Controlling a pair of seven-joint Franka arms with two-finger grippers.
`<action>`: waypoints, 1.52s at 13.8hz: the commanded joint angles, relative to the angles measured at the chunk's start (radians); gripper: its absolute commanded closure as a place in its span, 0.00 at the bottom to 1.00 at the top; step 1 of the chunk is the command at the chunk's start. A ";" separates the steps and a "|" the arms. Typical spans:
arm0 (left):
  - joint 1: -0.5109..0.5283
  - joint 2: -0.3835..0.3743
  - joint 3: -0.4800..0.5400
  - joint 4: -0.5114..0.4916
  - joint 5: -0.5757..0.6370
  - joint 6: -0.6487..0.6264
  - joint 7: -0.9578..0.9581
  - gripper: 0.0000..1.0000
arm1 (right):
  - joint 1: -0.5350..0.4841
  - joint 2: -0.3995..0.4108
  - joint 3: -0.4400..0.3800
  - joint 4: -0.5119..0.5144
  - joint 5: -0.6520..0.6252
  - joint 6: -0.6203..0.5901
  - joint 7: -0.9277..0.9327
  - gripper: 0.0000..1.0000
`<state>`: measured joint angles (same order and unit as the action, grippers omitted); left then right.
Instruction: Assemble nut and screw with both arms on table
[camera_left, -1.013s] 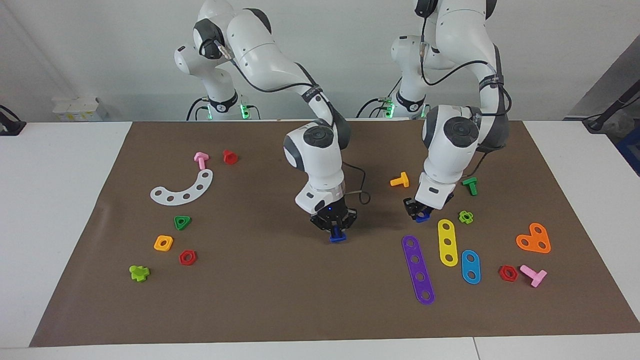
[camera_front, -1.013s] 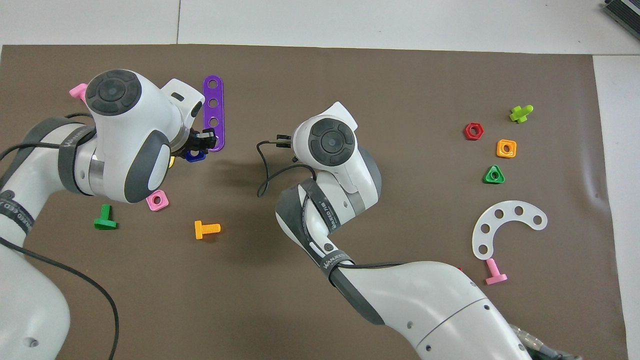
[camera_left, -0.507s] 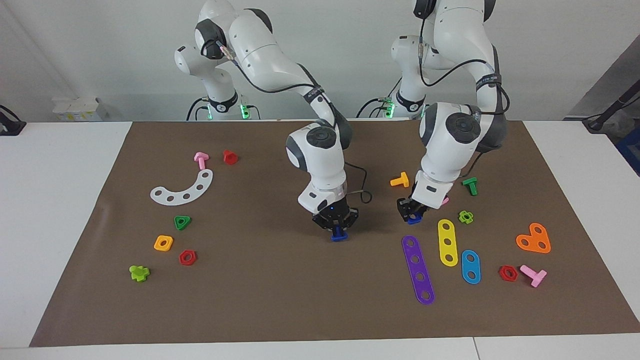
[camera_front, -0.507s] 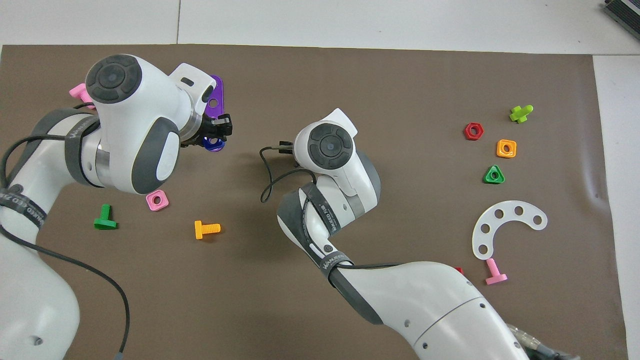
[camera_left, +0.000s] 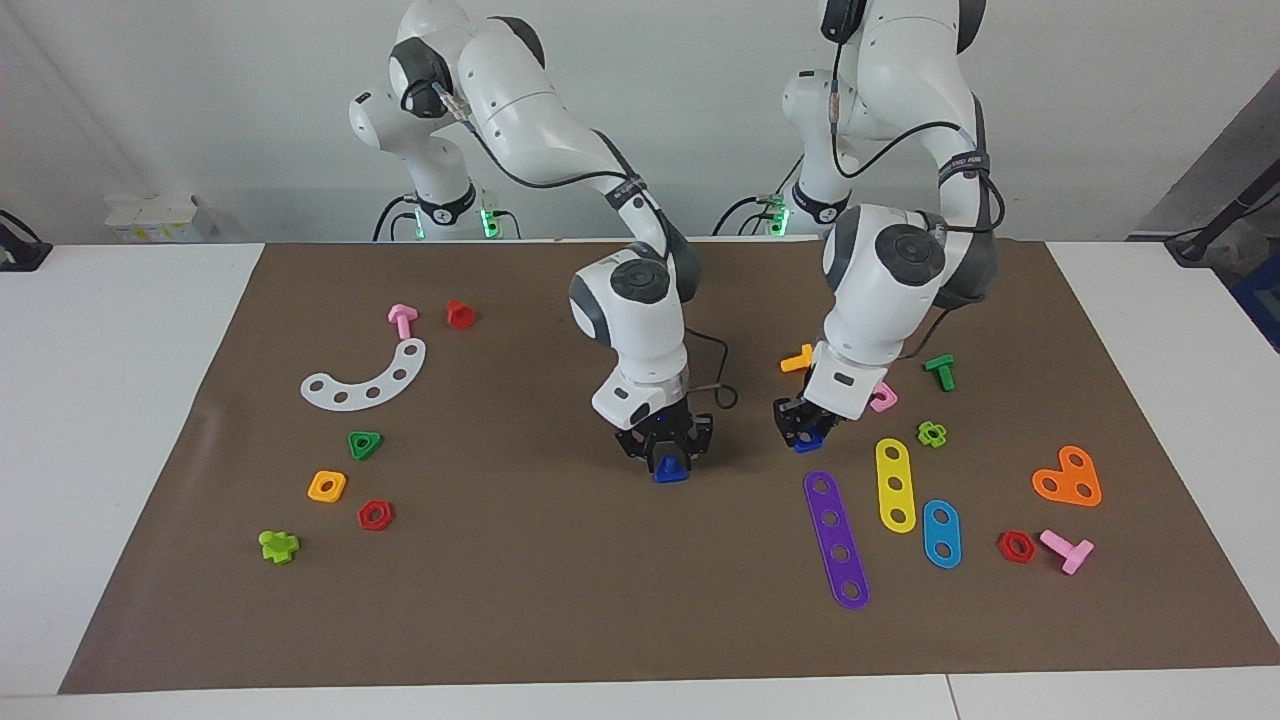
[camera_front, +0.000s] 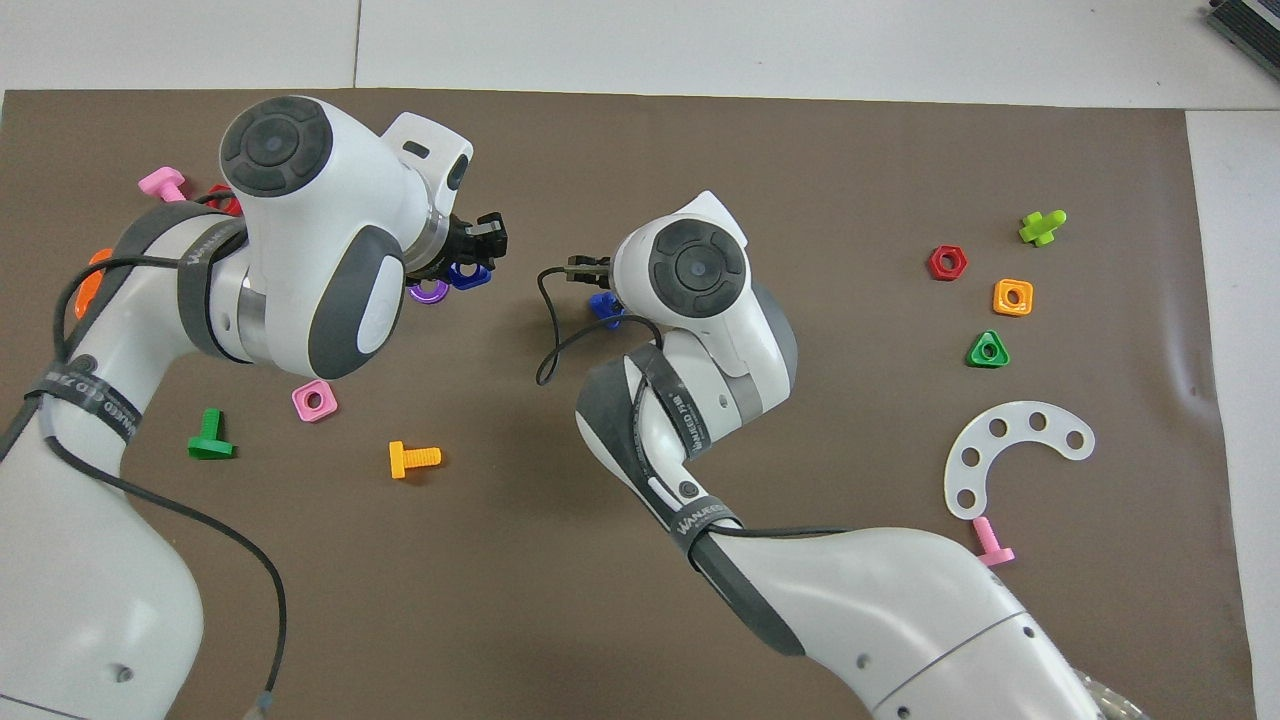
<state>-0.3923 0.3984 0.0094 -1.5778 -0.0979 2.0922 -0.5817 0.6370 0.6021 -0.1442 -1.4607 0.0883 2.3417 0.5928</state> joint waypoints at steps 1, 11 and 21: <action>-0.054 0.098 0.018 0.136 -0.019 -0.037 -0.072 0.99 | -0.081 -0.149 0.012 -0.061 -0.009 -0.111 -0.094 0.00; -0.180 0.200 0.018 0.184 -0.017 0.037 -0.195 0.99 | -0.422 -0.439 0.009 -0.070 -0.009 -0.554 -0.482 0.00; -0.204 0.209 0.021 0.116 -0.006 0.066 -0.205 0.99 | -0.539 -0.610 0.008 -0.069 -0.124 -0.848 -0.677 0.00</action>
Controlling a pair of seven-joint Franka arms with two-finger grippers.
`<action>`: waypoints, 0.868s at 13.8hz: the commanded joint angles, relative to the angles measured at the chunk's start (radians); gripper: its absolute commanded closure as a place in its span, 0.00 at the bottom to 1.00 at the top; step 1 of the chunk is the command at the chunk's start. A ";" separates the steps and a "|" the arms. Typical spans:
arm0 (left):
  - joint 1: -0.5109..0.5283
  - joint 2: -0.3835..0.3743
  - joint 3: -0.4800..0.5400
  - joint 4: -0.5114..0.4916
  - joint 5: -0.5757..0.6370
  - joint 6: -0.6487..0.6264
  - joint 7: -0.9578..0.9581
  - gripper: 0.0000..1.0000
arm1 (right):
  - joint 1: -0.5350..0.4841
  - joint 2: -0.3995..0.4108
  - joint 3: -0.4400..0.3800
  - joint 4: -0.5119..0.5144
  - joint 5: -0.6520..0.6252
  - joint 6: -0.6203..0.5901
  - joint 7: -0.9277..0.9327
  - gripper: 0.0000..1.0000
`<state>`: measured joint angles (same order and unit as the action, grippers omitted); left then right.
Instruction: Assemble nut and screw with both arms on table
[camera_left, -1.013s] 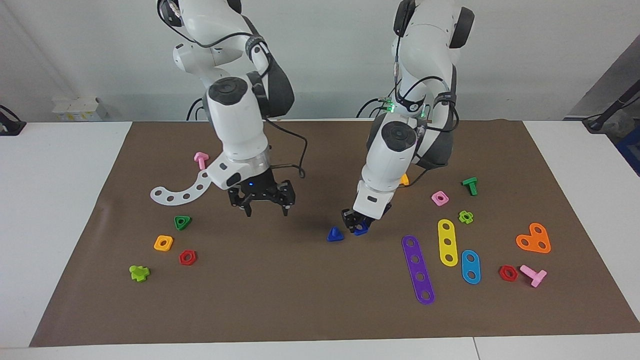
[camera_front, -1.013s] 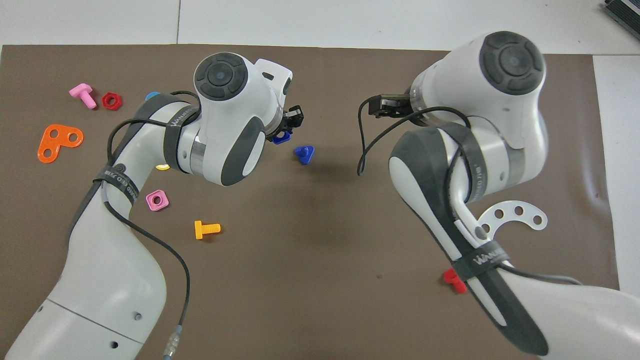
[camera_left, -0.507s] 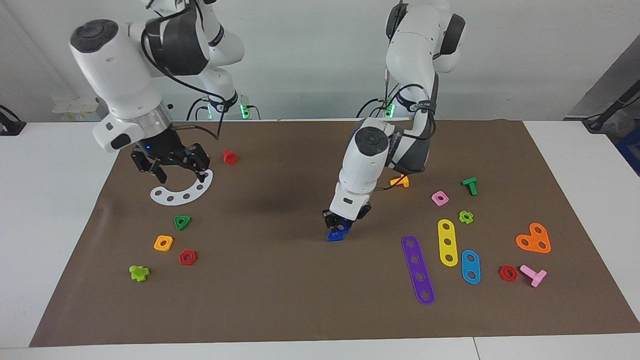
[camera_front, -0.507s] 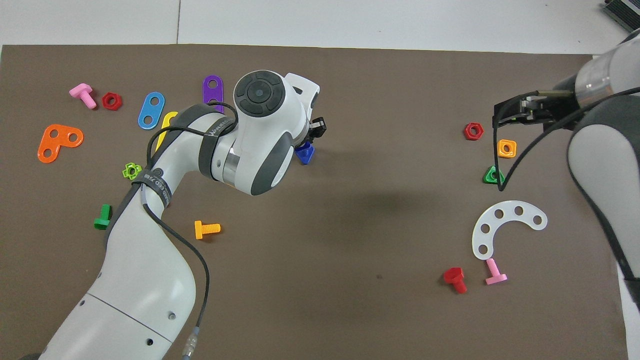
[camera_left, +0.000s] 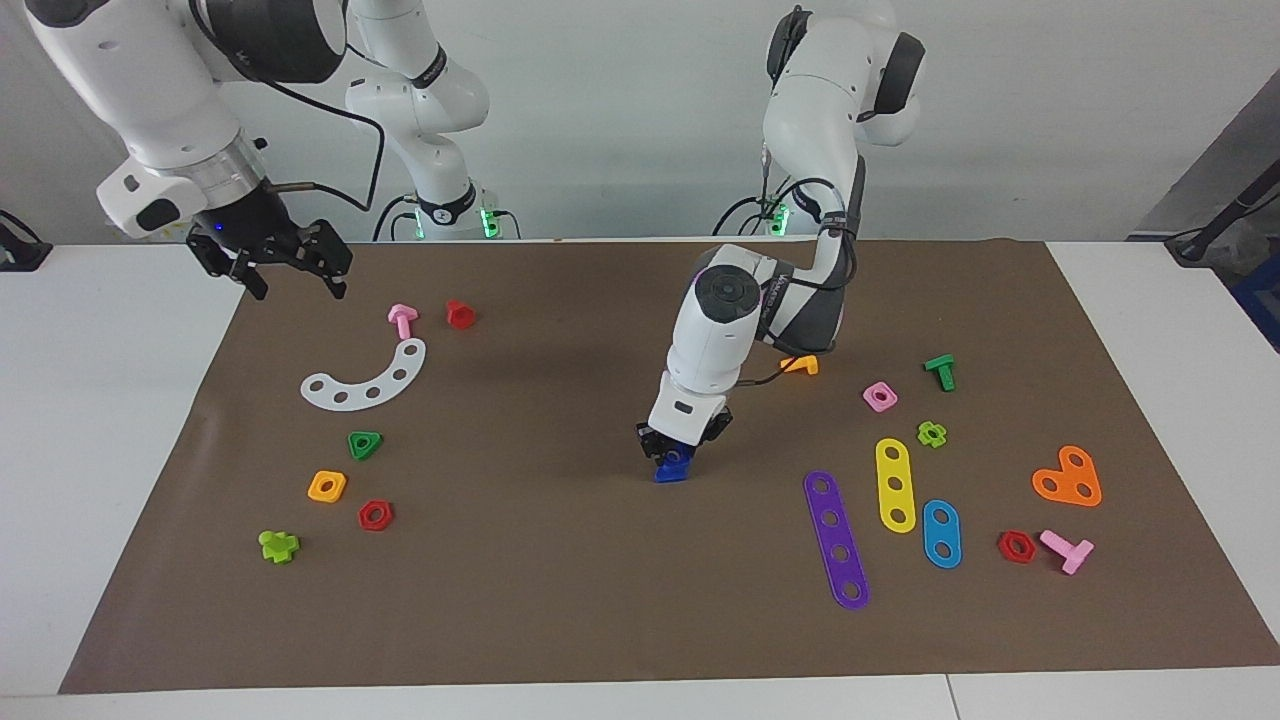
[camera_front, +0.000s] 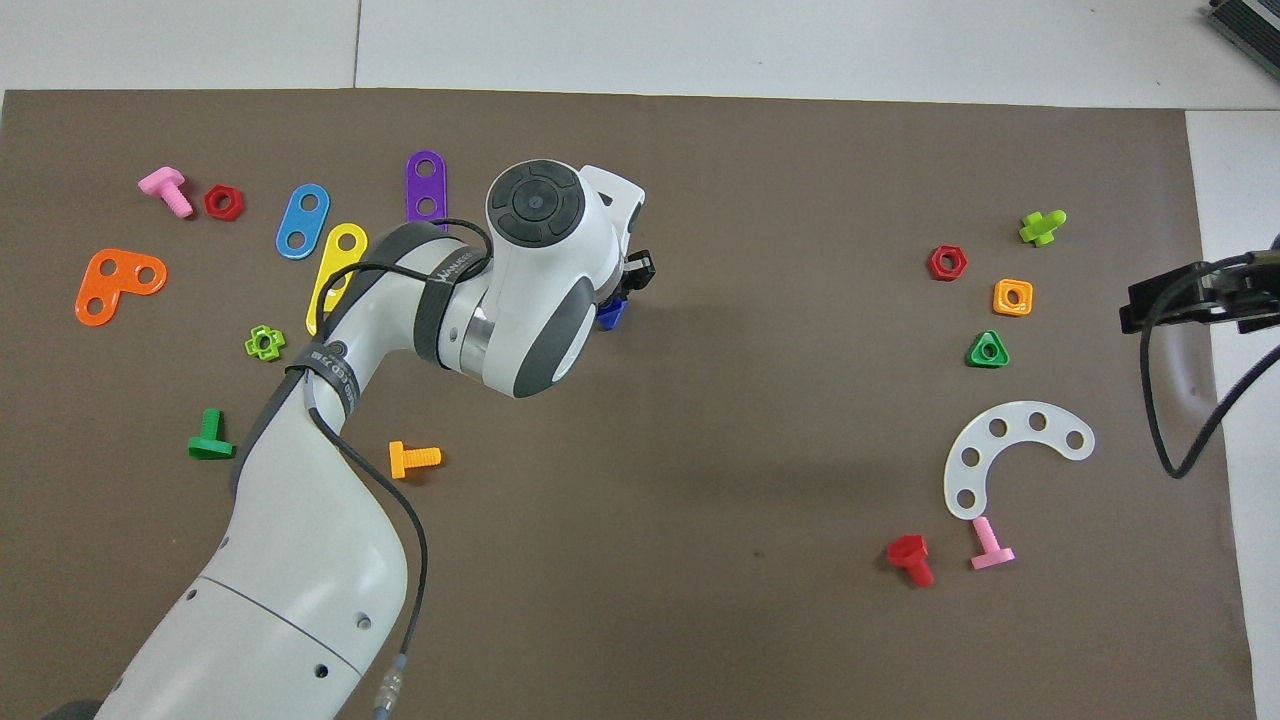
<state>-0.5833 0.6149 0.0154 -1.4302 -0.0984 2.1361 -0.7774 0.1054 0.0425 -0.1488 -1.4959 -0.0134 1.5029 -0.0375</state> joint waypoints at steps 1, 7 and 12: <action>-0.016 -0.004 0.015 -0.038 -0.006 0.025 -0.011 0.99 | 0.000 -0.053 0.012 -0.032 -0.026 -0.018 -0.047 0.00; -0.021 0.005 0.018 -0.064 -0.004 0.061 -0.014 0.91 | 0.007 -0.079 0.020 -0.084 -0.068 0.014 -0.050 0.00; -0.021 0.005 0.018 -0.061 0.017 0.068 -0.013 0.17 | 0.010 -0.078 0.026 -0.075 -0.066 0.008 -0.045 0.00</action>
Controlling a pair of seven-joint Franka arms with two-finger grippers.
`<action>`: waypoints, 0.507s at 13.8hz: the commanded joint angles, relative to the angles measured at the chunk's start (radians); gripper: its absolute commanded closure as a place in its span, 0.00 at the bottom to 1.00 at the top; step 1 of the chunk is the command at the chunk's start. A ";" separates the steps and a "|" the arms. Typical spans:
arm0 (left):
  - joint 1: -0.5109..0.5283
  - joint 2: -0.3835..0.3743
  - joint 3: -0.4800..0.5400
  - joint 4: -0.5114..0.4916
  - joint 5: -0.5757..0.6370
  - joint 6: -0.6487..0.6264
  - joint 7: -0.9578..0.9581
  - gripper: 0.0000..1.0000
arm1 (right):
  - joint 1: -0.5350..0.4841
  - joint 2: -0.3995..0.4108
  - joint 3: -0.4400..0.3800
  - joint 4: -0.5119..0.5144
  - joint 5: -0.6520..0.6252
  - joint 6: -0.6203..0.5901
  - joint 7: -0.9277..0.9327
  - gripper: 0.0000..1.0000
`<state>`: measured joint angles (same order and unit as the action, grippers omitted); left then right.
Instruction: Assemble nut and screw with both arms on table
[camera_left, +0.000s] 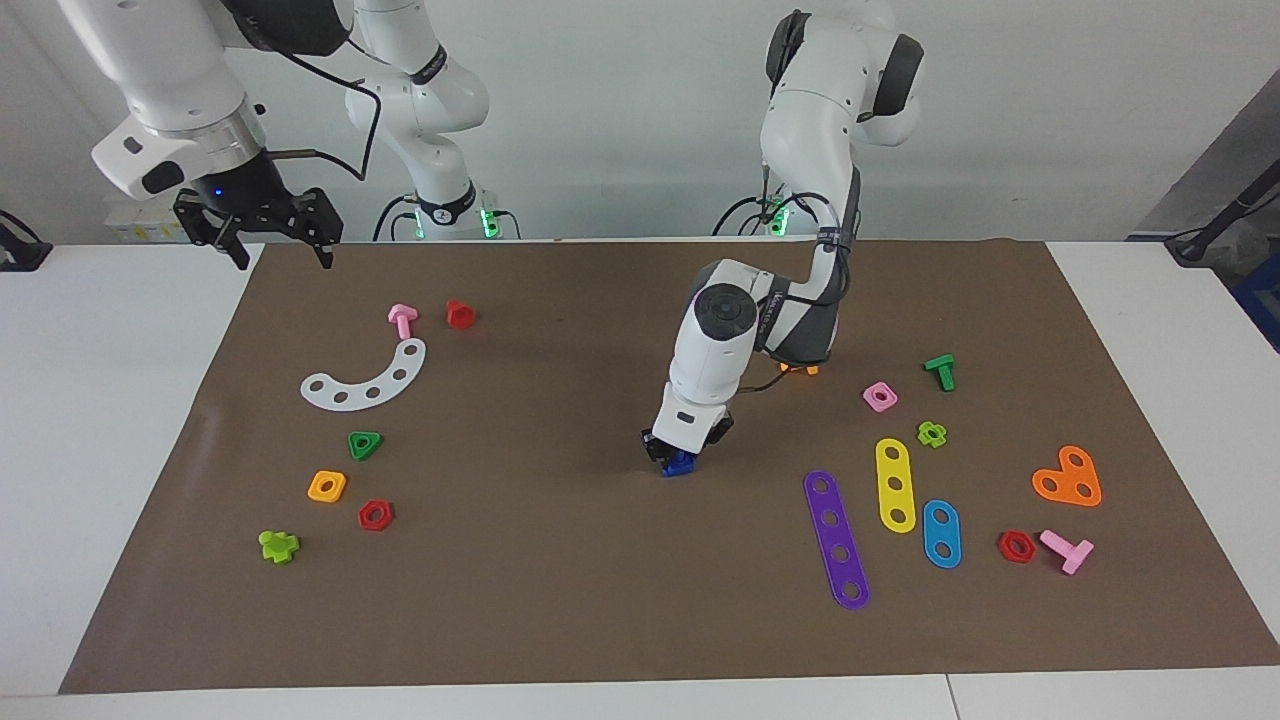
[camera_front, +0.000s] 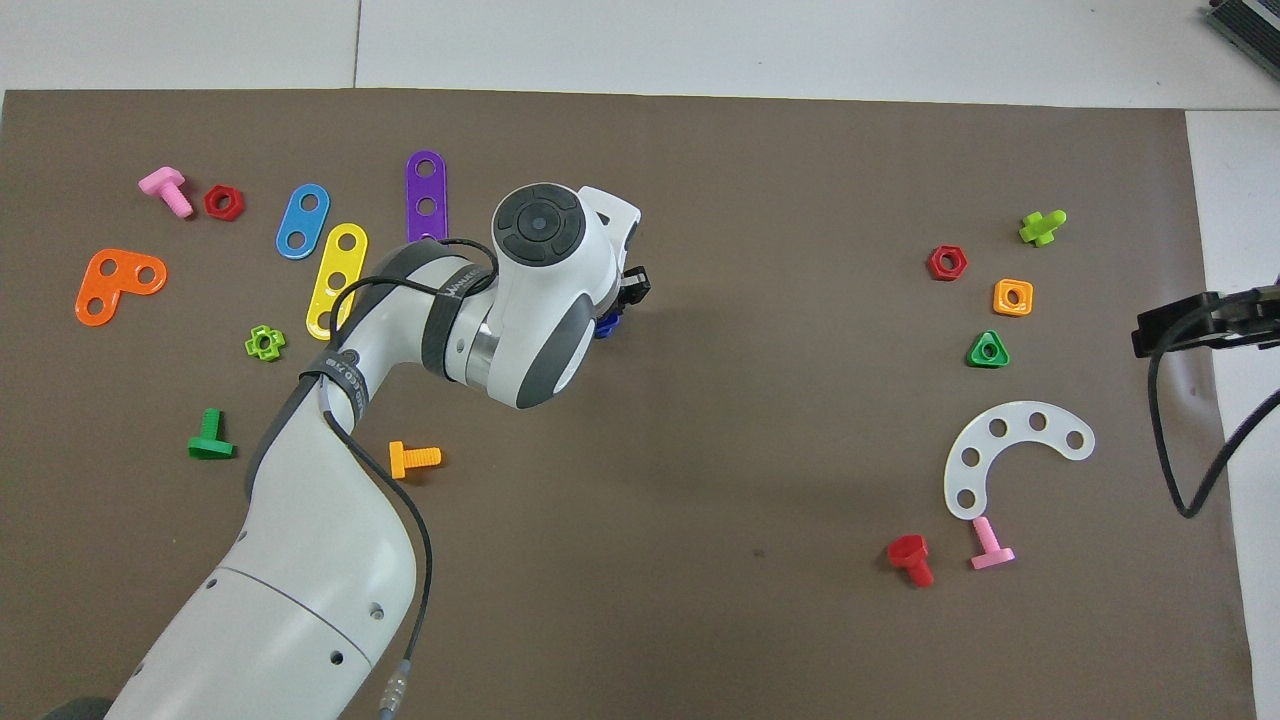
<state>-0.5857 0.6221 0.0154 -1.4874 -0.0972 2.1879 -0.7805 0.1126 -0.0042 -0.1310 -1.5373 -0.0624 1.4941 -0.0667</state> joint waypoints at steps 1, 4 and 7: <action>-0.019 -0.002 0.018 -0.002 0.019 0.003 -0.009 0.00 | 0.002 -0.028 0.010 -0.029 -0.017 0.017 -0.016 0.00; -0.010 -0.002 0.023 0.053 0.017 -0.109 -0.008 0.00 | 0.002 -0.028 0.008 -0.027 -0.008 0.014 0.002 0.00; 0.052 -0.056 0.044 0.098 0.019 -0.294 0.003 0.00 | 0.001 -0.031 0.008 -0.033 -0.008 0.018 0.010 0.00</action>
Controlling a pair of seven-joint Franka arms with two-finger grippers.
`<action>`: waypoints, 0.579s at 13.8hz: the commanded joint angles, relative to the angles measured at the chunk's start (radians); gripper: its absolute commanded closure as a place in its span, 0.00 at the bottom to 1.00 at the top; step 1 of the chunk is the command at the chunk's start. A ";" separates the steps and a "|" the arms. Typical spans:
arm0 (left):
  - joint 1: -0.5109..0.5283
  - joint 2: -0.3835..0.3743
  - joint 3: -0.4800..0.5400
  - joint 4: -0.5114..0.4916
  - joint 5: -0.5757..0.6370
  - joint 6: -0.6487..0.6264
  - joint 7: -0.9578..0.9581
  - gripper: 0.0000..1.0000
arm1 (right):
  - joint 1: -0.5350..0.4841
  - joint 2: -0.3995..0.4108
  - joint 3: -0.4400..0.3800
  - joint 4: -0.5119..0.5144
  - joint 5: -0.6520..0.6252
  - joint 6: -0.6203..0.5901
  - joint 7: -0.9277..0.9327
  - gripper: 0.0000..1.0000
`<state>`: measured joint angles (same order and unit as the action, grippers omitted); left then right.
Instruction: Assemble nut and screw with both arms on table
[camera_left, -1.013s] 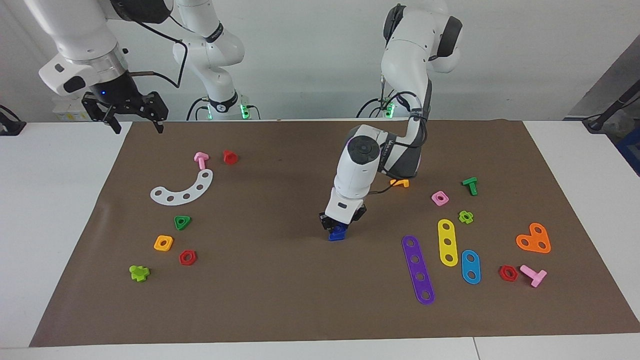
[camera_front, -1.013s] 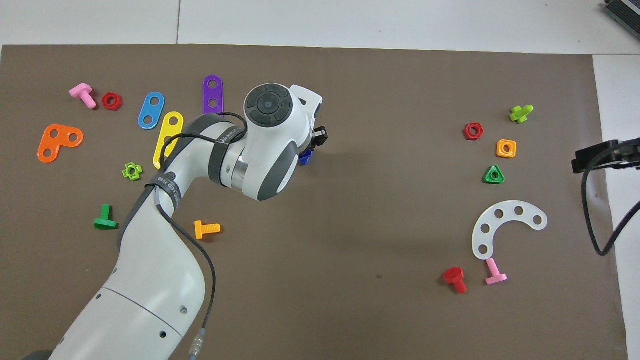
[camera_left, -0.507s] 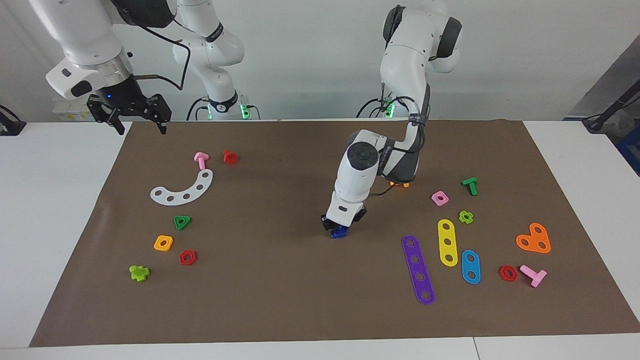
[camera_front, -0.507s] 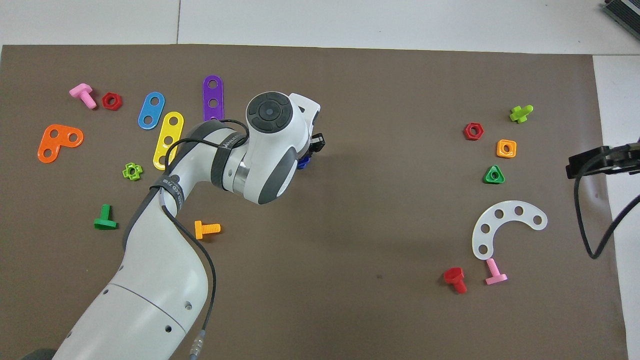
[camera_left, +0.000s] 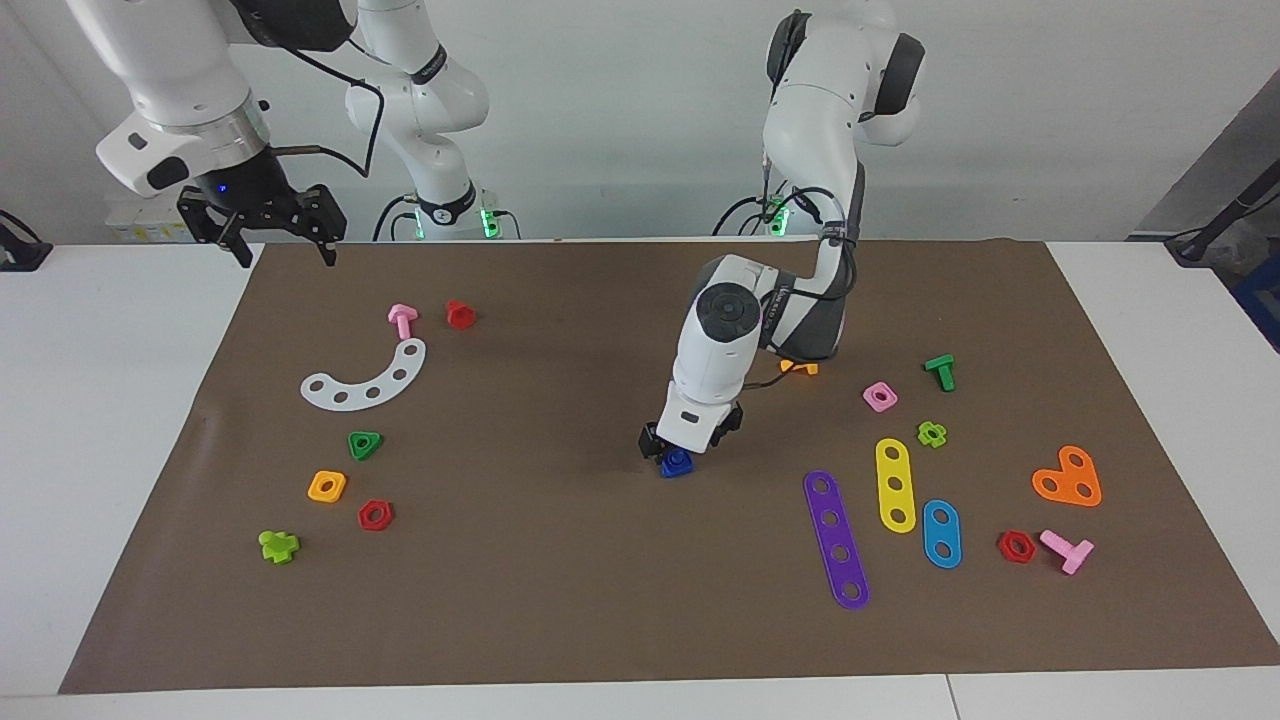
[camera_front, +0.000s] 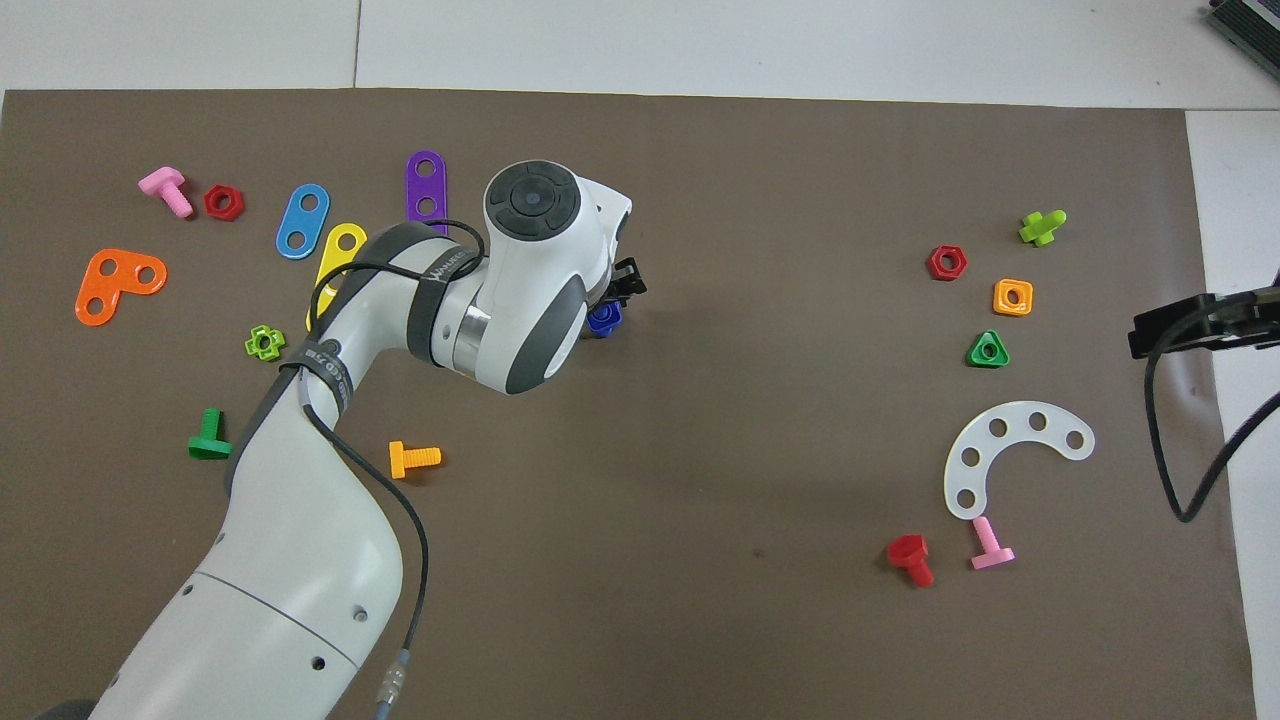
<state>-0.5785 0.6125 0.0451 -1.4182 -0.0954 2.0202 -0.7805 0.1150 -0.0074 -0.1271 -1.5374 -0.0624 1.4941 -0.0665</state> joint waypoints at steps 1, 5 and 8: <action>0.072 -0.094 0.012 0.028 0.019 -0.167 0.012 0.00 | -0.001 -0.028 0.004 -0.036 -0.007 0.018 0.010 0.00; 0.257 -0.292 0.010 -0.045 0.014 -0.291 0.284 0.00 | -0.001 -0.029 0.004 -0.038 -0.007 0.021 0.011 0.00; 0.388 -0.358 0.012 -0.059 0.014 -0.327 0.475 0.00 | -0.001 -0.029 0.004 -0.039 -0.007 0.021 0.014 0.00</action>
<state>-0.2552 0.3122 0.0698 -1.4141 -0.0911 1.6997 -0.4065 0.1150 -0.0079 -0.1271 -1.5407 -0.0624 1.4941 -0.0655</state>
